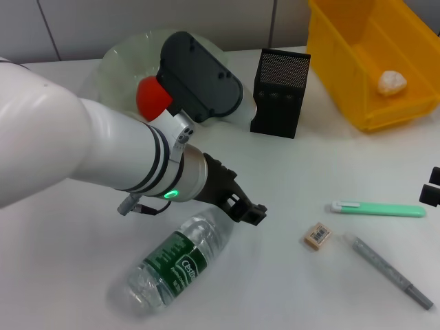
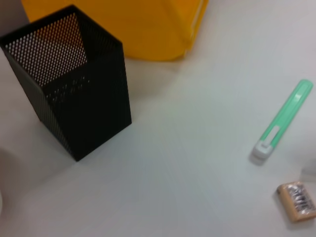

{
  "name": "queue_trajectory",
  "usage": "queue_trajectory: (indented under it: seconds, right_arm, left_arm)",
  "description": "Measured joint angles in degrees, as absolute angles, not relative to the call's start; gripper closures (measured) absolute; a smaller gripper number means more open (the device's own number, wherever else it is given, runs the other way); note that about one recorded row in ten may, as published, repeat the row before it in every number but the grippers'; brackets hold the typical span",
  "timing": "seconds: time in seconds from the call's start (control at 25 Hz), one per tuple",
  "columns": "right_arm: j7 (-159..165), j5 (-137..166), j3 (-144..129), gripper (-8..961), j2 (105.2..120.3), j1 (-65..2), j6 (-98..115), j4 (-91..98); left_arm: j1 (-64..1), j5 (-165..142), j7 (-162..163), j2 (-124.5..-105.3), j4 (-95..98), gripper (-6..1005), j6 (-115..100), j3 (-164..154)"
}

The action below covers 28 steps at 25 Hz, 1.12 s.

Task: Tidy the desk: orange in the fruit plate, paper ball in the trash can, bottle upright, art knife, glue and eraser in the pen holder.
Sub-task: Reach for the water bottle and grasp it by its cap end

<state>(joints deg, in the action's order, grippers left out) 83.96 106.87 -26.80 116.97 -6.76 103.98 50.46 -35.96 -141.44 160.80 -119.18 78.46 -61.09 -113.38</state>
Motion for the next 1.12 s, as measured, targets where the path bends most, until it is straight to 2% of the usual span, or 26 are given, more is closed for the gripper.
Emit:
queue_trajectory:
  seconds: [1.12]
  right_arm:
    - [84.3, 106.8, -26.7, 424, 117.21, -6.8, 104.0, 49.0]
  left_arm:
    - [-37.1, -141.1, 158.5, -119.18, 72.4, 220, -56.6, -116.9]
